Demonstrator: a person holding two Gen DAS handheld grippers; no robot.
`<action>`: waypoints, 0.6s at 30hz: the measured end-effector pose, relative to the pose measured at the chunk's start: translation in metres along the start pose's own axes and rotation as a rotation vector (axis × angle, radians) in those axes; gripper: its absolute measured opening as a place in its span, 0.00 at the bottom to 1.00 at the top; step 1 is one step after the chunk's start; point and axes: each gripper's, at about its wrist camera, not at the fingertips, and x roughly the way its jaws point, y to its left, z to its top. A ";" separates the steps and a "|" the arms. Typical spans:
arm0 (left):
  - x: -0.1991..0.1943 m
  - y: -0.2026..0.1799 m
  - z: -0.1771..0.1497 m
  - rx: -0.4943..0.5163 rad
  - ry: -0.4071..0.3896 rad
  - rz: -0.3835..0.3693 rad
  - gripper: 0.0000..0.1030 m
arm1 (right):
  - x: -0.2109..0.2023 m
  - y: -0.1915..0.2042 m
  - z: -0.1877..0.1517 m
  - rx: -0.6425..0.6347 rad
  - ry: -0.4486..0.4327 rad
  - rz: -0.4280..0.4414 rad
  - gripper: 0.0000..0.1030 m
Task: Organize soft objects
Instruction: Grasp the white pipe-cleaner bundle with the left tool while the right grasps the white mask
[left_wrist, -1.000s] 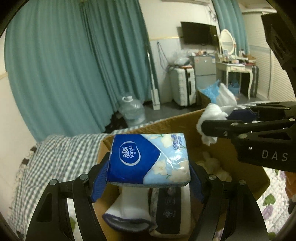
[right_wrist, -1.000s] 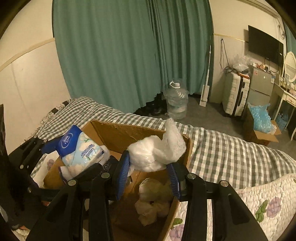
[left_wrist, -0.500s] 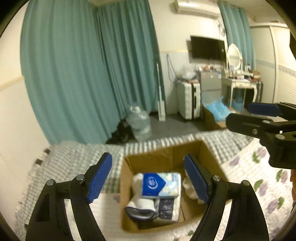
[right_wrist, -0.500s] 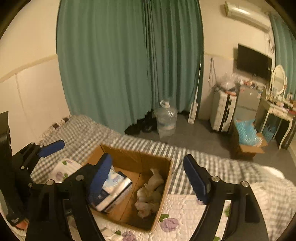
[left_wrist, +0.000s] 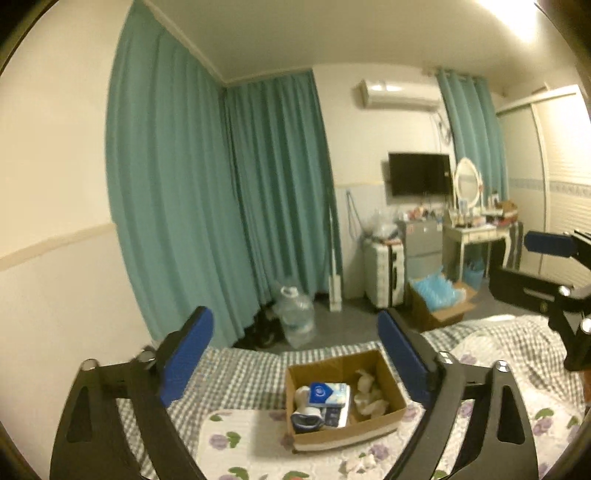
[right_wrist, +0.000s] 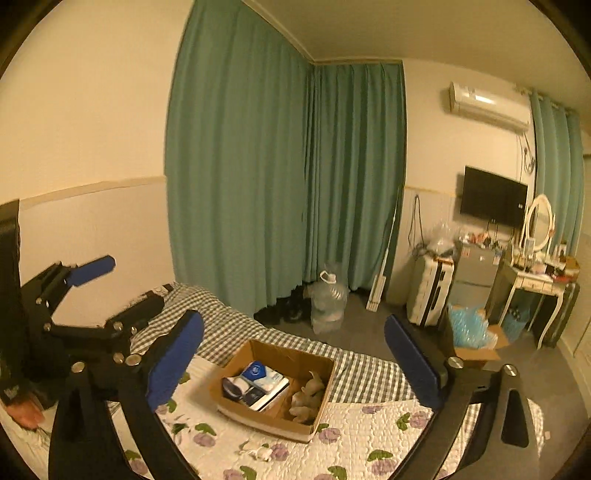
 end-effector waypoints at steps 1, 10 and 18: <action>-0.011 0.003 0.000 0.001 -0.016 0.006 0.92 | -0.008 0.004 0.000 -0.004 -0.001 -0.002 0.98; -0.033 0.022 -0.048 -0.022 0.050 0.008 0.92 | -0.034 0.037 -0.042 -0.011 0.035 0.029 0.99; 0.020 0.030 -0.143 -0.024 0.223 0.024 0.92 | 0.040 0.051 -0.127 0.042 0.169 0.070 0.99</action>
